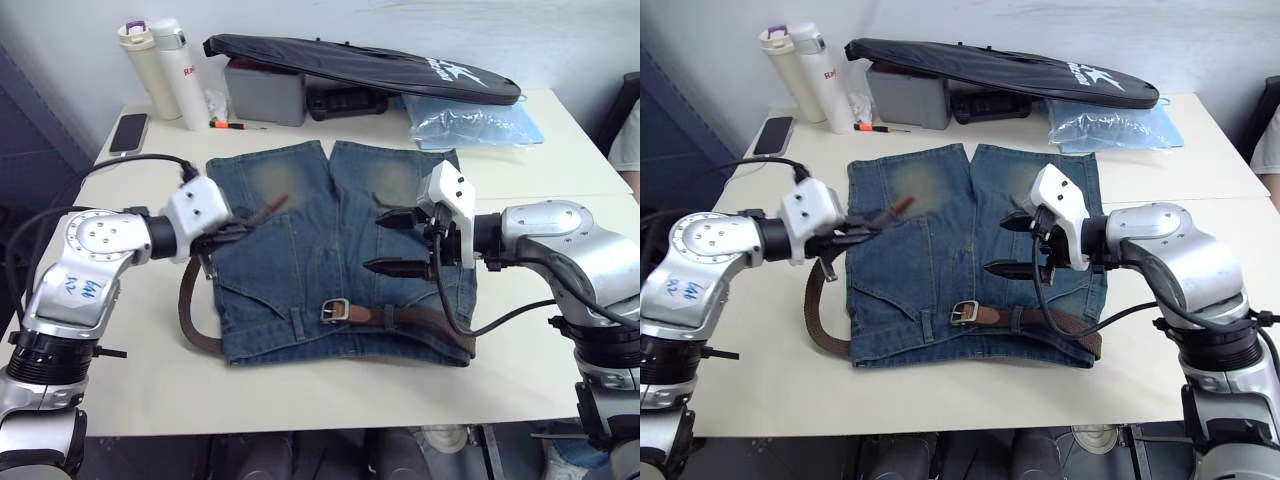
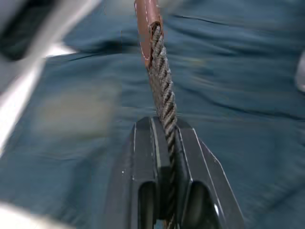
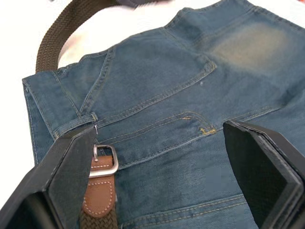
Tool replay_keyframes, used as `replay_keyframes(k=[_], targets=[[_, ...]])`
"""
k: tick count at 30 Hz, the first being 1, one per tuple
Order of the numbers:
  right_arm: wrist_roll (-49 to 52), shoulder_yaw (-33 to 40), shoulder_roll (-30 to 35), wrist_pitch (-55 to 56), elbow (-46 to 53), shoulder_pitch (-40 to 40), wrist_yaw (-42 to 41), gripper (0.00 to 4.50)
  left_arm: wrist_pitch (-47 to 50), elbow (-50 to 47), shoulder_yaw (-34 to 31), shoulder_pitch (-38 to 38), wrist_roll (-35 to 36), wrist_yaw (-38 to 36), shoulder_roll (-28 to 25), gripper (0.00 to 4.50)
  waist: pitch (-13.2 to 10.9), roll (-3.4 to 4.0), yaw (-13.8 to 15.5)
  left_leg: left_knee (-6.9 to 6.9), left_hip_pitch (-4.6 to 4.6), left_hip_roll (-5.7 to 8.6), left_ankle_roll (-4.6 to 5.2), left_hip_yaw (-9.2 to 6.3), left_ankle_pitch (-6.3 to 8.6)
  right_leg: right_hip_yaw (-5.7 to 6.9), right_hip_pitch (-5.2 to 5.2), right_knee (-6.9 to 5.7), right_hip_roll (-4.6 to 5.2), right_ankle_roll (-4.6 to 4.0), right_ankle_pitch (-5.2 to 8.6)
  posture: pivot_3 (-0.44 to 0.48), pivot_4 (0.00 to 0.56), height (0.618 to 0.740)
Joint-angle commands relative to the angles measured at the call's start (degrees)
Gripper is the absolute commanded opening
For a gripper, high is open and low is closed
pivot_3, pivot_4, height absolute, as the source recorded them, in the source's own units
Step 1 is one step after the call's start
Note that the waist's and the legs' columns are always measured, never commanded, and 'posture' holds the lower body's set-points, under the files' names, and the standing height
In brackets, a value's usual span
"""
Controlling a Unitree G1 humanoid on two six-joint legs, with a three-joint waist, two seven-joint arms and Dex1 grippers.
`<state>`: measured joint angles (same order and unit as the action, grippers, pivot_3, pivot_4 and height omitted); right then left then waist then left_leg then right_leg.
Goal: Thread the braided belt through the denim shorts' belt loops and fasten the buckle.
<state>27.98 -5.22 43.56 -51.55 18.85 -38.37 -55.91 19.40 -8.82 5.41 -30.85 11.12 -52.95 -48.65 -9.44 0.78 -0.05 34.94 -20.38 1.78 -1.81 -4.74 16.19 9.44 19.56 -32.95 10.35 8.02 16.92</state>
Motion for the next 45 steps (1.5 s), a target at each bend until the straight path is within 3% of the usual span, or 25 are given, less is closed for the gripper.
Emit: replay_keyframes(k=[1,10,19,28,29,33,34,35,36,37,41,44,45], targets=[[-1.1,2.0,2.0,2.0,4.1,1.5,1.7,4.50,-4.8,-0.2,1.9,-2.7,-1.1,-4.7,-0.4,0.02,0.0,0.00,0.5,0.03,0.00,0.00,0.00,0.03,0.00,-0.05,0.01,0.02,0.00,0.02,-0.04,0.000,0.150,0.740],[-10.3,-5.0,1.7,12.7,10.7,2.0,5.1,4.50,-16.8,7.8,10.7,-10.5,-6.3,-12.8,5.7,0.02,0.0,-0.01,1.4,0.01,0.03,-0.12,0.07,0.53,0.10,-0.51,0.22,0.10,-0.13,0.10,-0.13,0.000,0.150,0.740],[-13.6,-9.0,0.1,15.8,9.6,1.4,4.6,4.50,-22.7,12.8,12.8,-14.1,-9.0,-15.0,10.1,0.02,-0.1,-0.03,1.4,0.10,0.05,-0.48,0.02,0.63,0.14,-0.58,0.22,0.11,-0.45,0.04,-0.20,0.000,0.150,0.740],[-11.7,-9.5,-3.5,13.6,9.3,2.5,4.3,0.33,-23.4,14.0,11.7,-14.5,-9.7,-14.6,11.7,0.00,0.0,-0.02,1.4,0.10,0.06,-0.57,0.01,0.65,0.14,-0.62,0.23,0.10,-0.54,0.01,-0.21,0.000,0.150,0.740],[-11.6,-9.4,-3.6,13.4,9.3,2.6,4.2,0.05,-23.0,13.8,11.5,-14.3,-9.6,-14.3,11.8,0.00,0.0,-0.02,1.4,0.11,0.06,-0.57,0.01,0.65,0.14,-0.62,0.23,0.10,-0.54,0.01,-0.21,0.000,0.150,0.740],[-11.8,-9.4,-3.9,13.4,8.5,3.3,4.2,0.05,-16.9,11.6,9.1,-13.4,-6.9,-13.2,11.9,0.00,0.0,-0.02,1.3,0.12,0.07,-0.58,0.01,0.65,0.14,-0.63,0.23,0.10,-0.54,0.01,-0.21,0.000,0.150,0.740],[-11.9,-9.4,-4.0,13.6,8.2,3.4,4.3,0.02,-13.4,10.8,7.8,-13.3,-5.7,-12.6,11.8,0.43,0.0,-0.02,1.3,0.12,0.07,-0.58,0.01,0.65,0.14,-0.64,0.23,0.09,-0.54,0.01,-0.21,0.000,0.150,0.740],[-12.1,-9.4,-4.2,13.7,7.8,3.5,4.5,0.02,-10.4,10.0,6.6,-13.1,-4.3,-12.2,11.7,0.43,0.0,-0.02,1.3,0.12,0.07,-0.57,0.01,0.65,0.14,-0.64,0.23,0.09,-0.54,0.01,-0.21,0.000,0.150,0.740],[-12.2,-9.4,-4.2,13.9,7.6,3.6,4.5,0.00,-8.3,9.3,5.8,-13.0,-3.4,-12.0,11.6,1.04,0.0,-0.02,1.3,0.12,0.07,-0.58,0.01,0.65,0.14,-0.64,0.23,0.09,-0.54,0.01,-0.21,0.000,0.150,0.740],[-12.4,-9.3,-4.4,14.1,7.2,3.6,4.8,0.00,-4.0,7.9,4.2,-12.8,-1.6,-11.4,11.2,1.27,0.0,-0.02,1.3,0.11,0.07,-0.59,0.01,0.65,0.14,-0.65,0.24,0.08,-0.55,0.01,-0.21,0.000,0.150,0.740],[-14.9,-9.6,-4.9,15.7,4.6,2.8,6.8,0.00,20.5,3.7,-6.7,-14.8,9.5,-5.0,11.2,2.96,-0.1,-0.04,1.2,0.12,0.08,-0.61,0.01,0.65,0.14,-0.68,0.26,0.02,-0.57,0.01,-0.21,0.000,0.150,0.740],[-16.7,-9.9,-5.9,17.4,2.2,1.7,7.7,0.00,42.9,1.4,-18.6,-17.4,20.0,2.4,12.1,4.37,-0.1,-0.04,1.0,0.09,0.10,-0.62,0.01,0.65,0.14,-0.73,0.30,-0.01,-0.59,0.01,-0.21,0.000,0.150,0.740],[-17.1,-9.9,-6.2,17.8,1.7,1.5,7.8,0.00,48.9,0.4,-21.5,-18.0,23.1,4.0,12.4,4.47,-0.1,-0.04,0.7,0.09,0.12,-0.62,0.00,0.65,0.14,-0.74,0.29,-0.02,-0.59,0.01,-0.21,0.000,0.150,0.740]])
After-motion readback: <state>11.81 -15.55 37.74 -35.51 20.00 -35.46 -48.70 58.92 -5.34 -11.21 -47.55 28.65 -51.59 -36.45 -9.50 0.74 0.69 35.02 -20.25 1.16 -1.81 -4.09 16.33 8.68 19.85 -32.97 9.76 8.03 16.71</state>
